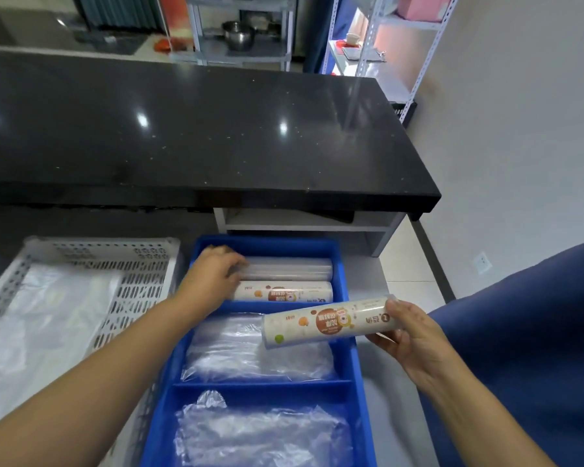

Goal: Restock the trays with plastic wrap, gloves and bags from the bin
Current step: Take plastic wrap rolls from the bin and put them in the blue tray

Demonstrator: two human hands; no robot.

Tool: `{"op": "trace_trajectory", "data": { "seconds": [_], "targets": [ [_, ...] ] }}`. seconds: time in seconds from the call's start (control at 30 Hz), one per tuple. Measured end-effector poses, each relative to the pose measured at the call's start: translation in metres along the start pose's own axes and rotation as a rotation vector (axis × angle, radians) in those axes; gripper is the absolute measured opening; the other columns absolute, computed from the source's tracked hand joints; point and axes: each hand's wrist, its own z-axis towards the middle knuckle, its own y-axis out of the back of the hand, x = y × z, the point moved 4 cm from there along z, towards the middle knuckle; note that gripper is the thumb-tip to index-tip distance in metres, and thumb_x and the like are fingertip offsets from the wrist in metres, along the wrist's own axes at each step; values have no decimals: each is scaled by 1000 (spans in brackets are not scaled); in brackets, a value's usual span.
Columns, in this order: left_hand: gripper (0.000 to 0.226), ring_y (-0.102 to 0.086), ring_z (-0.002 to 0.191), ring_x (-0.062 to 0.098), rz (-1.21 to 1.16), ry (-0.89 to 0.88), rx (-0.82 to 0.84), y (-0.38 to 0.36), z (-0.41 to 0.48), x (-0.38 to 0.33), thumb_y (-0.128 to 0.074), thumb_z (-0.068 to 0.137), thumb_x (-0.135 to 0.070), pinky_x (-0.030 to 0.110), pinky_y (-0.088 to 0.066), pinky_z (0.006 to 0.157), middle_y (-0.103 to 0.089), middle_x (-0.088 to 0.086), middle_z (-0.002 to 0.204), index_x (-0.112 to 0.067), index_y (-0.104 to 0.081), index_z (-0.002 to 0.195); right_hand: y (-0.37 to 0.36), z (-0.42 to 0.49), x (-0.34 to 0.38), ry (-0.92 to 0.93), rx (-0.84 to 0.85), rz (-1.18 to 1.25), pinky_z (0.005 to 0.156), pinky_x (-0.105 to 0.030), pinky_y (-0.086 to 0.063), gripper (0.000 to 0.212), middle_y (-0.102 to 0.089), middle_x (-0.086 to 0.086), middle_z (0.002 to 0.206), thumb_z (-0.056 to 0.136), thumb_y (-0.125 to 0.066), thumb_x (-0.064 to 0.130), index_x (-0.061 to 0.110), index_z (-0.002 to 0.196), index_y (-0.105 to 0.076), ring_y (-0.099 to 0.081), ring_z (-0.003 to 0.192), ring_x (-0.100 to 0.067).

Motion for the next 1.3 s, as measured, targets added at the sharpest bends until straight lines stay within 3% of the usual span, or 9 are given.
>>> {"op": "trace_trajectory", "data": {
  "seconds": [0.17,0.3,0.53,0.63,0.7,0.83,0.93,1.07,1.3],
  "targets": [
    [45,-49,117,27,329,38,194,-2,7,-5,-49,92,-20,37,-41,97,-47,9,135,-17,-41,136,1,1,2,7,19,-42,59,-36,-61,21,-61,-20,103,79,-64,15,9,96,-53,-66,93,-33],
    [43,-52,108,28,417,64,270,-3,17,-11,-44,94,-33,35,-43,87,-44,13,130,-12,-45,131,2,3,1,18,26,-79,62,-38,-61,18,-59,-21,104,83,-62,12,8,97,-53,-65,94,-33],
    [41,-56,99,32,131,224,271,-13,15,-7,-46,93,-24,35,-43,81,-47,20,126,-9,-38,131,8,3,2,39,66,-108,64,-40,-61,25,-59,-18,107,83,-61,9,14,108,-59,-63,99,-35],
    [40,-55,88,27,30,286,212,-13,15,-7,-52,91,-21,33,-44,76,-50,17,120,-12,-40,128,9,3,3,40,74,-150,66,-41,-61,22,-60,-17,105,83,-61,11,16,105,-63,-64,98,-35],
    [44,-54,97,29,38,266,160,-8,14,-9,-55,89,-20,33,-43,81,-45,16,128,-12,-42,130,10,4,6,67,48,-238,66,-40,-61,17,-62,-16,103,86,-59,14,15,103,-63,-65,96,-33],
    [49,-41,111,31,176,62,-17,5,1,-21,-56,87,-19,36,-42,84,-37,15,130,-11,-42,133,12,7,10,103,14,-331,63,-30,-61,11,-63,-16,103,88,-57,16,11,99,-59,-65,96,-29],
    [52,-35,114,27,224,-77,-109,26,-13,-31,-60,87,-19,36,-45,80,-35,13,129,-9,-40,134,8,10,11,80,11,-267,65,-31,-61,15,-62,-18,104,88,-57,14,6,101,-57,-64,96,-30],
    [56,-45,114,42,306,-199,-224,77,-39,-32,-73,76,-11,48,-57,68,-39,25,130,0,-50,125,-13,19,24,118,61,-277,68,-33,-61,15,-64,-15,103,87,-59,11,8,101,-57,-66,96,-29],
    [53,-41,112,40,269,-115,-433,137,-90,14,-69,74,-3,53,-51,76,-45,28,125,1,-48,123,-75,52,41,285,161,-599,75,-34,-59,27,-63,-6,107,77,-73,10,20,98,-58,-64,99,-22]
  ]
}}
